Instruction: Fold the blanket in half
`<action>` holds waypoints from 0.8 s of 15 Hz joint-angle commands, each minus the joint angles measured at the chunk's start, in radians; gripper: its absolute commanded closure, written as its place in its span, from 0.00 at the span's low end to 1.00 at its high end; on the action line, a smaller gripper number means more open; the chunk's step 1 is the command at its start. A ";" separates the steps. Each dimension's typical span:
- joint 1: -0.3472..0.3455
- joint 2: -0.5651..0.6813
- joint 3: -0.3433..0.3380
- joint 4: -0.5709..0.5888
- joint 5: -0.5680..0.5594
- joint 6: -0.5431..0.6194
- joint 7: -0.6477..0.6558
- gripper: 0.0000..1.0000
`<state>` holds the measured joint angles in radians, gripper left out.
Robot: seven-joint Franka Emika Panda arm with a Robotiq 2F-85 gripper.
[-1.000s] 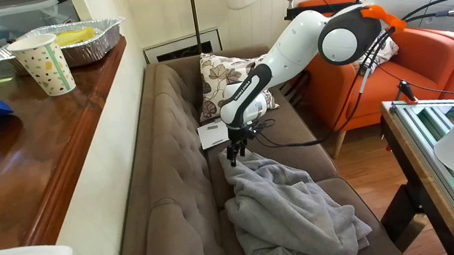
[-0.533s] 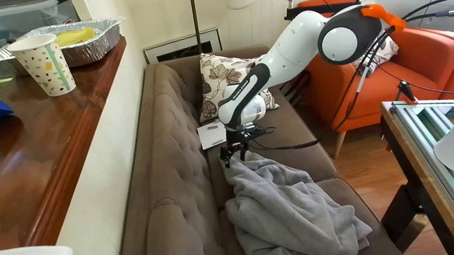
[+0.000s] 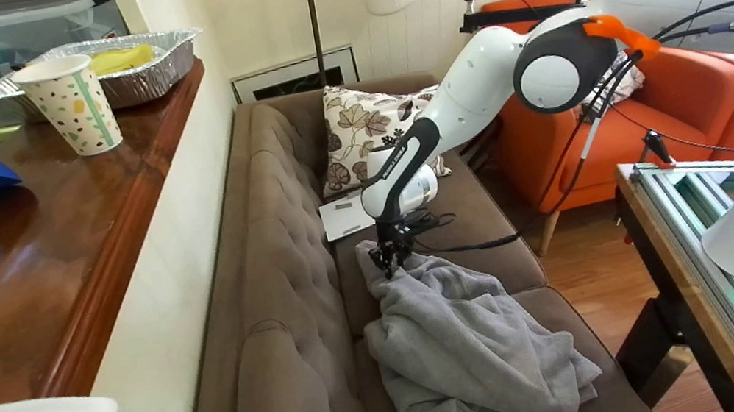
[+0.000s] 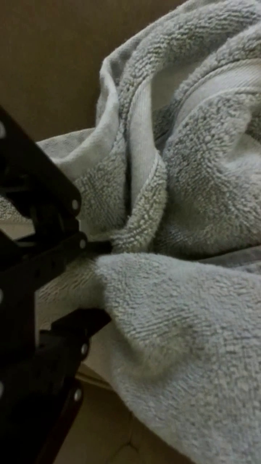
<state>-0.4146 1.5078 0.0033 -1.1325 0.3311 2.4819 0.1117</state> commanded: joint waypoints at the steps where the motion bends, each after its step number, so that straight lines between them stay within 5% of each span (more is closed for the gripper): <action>1: 0.048 0.000 -0.074 -0.007 -0.031 -0.088 0.096 0.90; 3: 0.055 -0.002 -0.106 0.022 -0.059 -0.202 0.099 1.00; 9: -0.013 -0.013 -0.090 0.170 -0.134 -0.562 -0.119 0.97; 12: -0.017 -0.112 -0.069 0.100 -0.112 -0.654 -0.251 0.97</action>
<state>-0.4147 1.4712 -0.0996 -0.9904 0.2284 1.9294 -0.0277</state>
